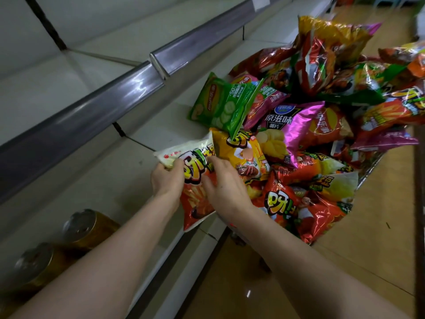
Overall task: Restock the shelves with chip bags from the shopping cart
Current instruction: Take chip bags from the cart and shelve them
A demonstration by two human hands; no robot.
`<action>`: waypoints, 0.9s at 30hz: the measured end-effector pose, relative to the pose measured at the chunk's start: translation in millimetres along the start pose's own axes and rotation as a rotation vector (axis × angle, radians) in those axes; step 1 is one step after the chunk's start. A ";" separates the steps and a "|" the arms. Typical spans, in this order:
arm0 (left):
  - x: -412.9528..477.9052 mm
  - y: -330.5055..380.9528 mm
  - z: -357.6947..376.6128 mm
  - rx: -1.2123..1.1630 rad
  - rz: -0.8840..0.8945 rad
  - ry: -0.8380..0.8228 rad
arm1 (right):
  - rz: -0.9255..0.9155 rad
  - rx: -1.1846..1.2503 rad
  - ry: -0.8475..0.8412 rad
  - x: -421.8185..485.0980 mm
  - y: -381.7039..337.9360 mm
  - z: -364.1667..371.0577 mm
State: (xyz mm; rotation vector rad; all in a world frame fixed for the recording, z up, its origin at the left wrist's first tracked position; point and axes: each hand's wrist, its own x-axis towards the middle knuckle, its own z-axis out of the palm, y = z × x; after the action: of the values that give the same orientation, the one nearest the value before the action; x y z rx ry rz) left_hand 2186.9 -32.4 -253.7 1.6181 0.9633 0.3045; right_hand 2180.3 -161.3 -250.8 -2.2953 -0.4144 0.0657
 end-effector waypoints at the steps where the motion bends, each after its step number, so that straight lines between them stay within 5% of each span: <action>1: 0.2 5.5 -3.8 -0.047 0.000 0.010 | 0.019 0.026 0.046 1.9 -0.4 -3.9; 13: -31.5 52.2 26.8 -0.283 -0.159 -0.326 | 0.391 0.642 -0.203 12.0 19.8 -76.2; 20: -54.8 66.5 49.7 -0.033 -0.189 -0.774 | 0.450 0.662 -0.126 28.0 38.8 -109.7; 27: -36.4 64.3 45.9 -0.147 -0.200 -0.824 | 0.430 0.618 -0.145 46.5 33.6 -110.8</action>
State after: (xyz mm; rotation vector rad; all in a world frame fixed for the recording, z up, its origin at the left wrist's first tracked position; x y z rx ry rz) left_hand 2221.2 -89.8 -198.1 1.3088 0.4392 -0.4037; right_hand 2252.9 -245.9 -194.8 -1.7304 0.0416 0.5053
